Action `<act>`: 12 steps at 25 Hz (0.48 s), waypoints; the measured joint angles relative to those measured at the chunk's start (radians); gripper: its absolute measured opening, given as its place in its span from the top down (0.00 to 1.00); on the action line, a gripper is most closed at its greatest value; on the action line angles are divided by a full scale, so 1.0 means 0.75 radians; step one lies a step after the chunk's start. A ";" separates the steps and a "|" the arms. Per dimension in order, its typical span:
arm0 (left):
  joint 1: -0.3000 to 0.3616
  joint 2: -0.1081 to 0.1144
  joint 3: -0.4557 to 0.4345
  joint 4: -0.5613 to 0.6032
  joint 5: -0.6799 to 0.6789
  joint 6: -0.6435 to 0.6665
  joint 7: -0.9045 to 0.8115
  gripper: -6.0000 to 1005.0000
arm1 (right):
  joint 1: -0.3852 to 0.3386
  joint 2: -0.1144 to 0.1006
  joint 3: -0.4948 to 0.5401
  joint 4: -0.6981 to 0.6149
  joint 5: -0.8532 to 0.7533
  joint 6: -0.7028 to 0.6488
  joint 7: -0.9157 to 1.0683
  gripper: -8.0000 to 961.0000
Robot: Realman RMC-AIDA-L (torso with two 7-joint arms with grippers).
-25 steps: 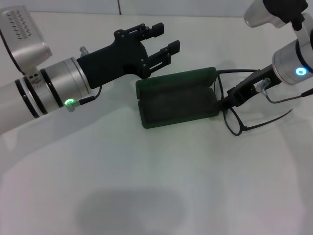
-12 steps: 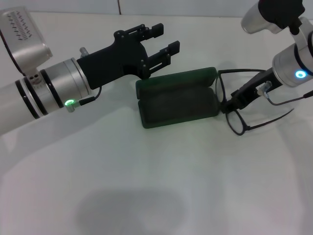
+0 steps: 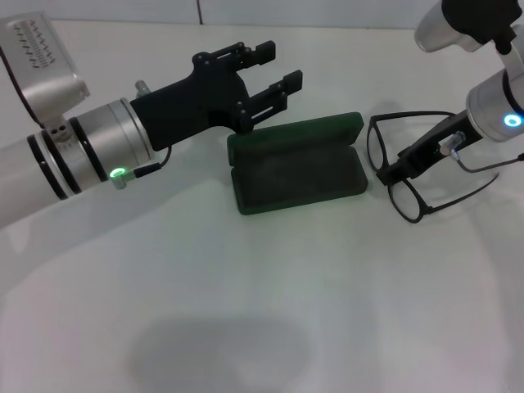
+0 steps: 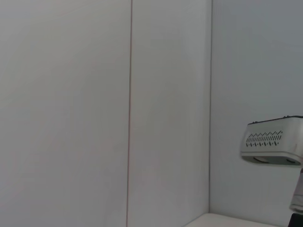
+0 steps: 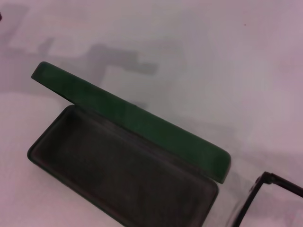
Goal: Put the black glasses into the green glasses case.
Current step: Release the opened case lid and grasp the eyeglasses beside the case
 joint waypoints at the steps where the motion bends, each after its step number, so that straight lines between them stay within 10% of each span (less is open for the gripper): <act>1: 0.000 -0.001 0.001 0.000 -0.001 0.000 0.000 0.43 | 0.002 0.000 -0.002 0.002 0.000 0.004 0.000 0.48; 12: 0.004 -0.003 0.005 -0.002 -0.011 0.008 -0.003 0.43 | 0.008 0.006 -0.041 0.012 -0.019 0.027 -0.002 0.59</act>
